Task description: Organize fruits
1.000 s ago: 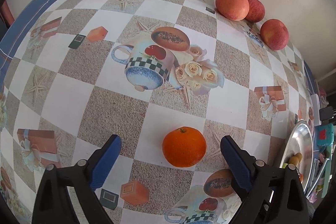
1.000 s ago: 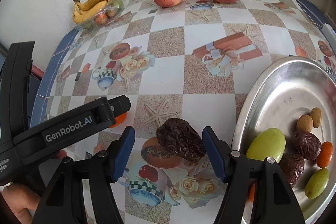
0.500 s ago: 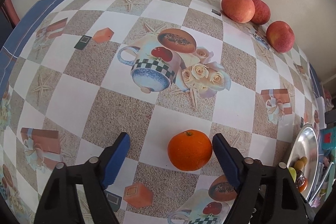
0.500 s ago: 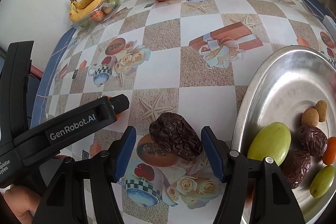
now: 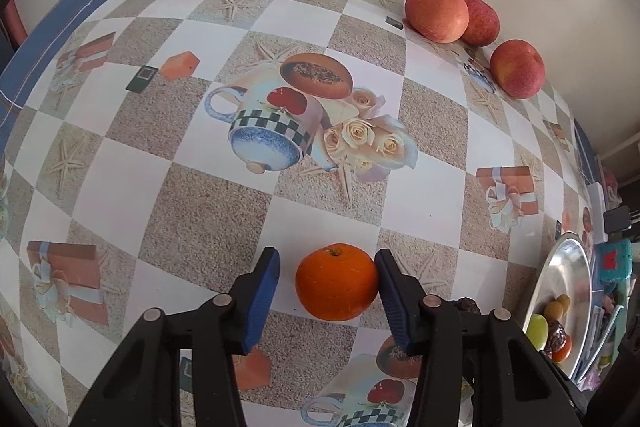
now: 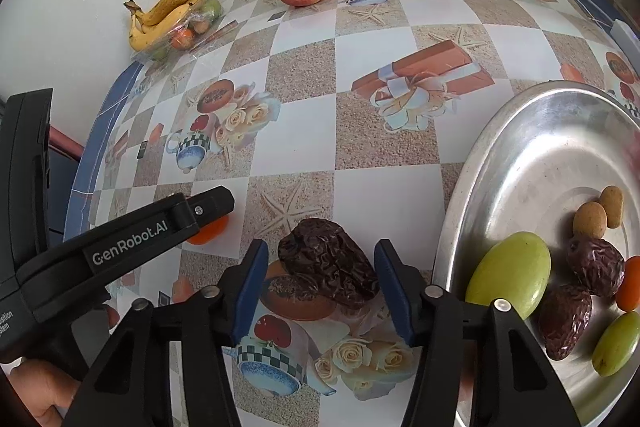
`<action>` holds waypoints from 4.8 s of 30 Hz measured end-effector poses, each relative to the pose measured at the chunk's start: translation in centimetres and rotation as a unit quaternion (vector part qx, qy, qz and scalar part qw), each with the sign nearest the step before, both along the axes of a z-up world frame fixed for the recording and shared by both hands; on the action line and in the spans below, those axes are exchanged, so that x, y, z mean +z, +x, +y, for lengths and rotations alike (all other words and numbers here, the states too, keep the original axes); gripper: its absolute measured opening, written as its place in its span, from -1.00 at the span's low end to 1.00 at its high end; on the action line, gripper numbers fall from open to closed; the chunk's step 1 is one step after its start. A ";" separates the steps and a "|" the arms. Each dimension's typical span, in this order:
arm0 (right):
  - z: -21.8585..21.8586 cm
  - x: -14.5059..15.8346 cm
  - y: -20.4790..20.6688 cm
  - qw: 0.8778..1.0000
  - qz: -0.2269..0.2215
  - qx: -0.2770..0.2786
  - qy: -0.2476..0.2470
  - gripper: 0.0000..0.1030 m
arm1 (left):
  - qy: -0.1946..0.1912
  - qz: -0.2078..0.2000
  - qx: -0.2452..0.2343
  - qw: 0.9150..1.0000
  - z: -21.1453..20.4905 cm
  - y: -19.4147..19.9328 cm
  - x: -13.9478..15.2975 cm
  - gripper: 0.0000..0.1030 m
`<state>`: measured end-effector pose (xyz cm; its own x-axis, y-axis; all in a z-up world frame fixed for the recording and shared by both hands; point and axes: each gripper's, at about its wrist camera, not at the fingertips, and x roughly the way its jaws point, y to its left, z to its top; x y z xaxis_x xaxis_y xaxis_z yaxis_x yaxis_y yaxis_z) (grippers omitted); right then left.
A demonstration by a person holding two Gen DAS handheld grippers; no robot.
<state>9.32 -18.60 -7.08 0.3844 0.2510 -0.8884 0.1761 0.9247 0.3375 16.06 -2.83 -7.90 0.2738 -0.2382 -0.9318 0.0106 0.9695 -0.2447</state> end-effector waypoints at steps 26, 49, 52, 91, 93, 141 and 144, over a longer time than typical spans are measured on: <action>-0.8 -0.1 -0.3 1.000 0.000 -0.012 0.025 -0.05 | -0.047 0.018 0.040 0.998 1.6 -0.3 0.1 -0.20; -1.5 2.3 -0.7 0.998 -0.032 -0.021 0.055 -0.06 | -0.052 -0.007 0.057 0.997 3.0 -1.4 2.2 -0.20; -1.6 2.3 -0.8 0.998 -0.031 -0.024 0.057 -0.06 | -0.053 -0.011 0.057 0.997 2.9 -1.4 2.5 -0.20; -9.0 6.3 -5.5 0.992 -0.063 -0.109 -0.021 -0.06 | -0.044 -0.069 -0.110 0.991 -8.8 -7.8 6.8 -0.20; -10.4 6.1 -6.1 0.990 -0.057 -0.129 -0.023 -0.06 | -0.046 -0.067 -0.138 0.987 -10.5 -8.6 6.6 -0.20; -7.8 5.7 -12.4 0.986 -0.040 -0.129 -0.100 0.75 | 0.124 -0.118 -0.091 0.981 -1.5 -11.0 5.8 1.00; -7.1 6.1 -12.6 0.986 -0.051 -0.120 -0.107 0.84 | 0.120 -0.119 -0.105 0.980 -1.7 -11.4 6.1 1.00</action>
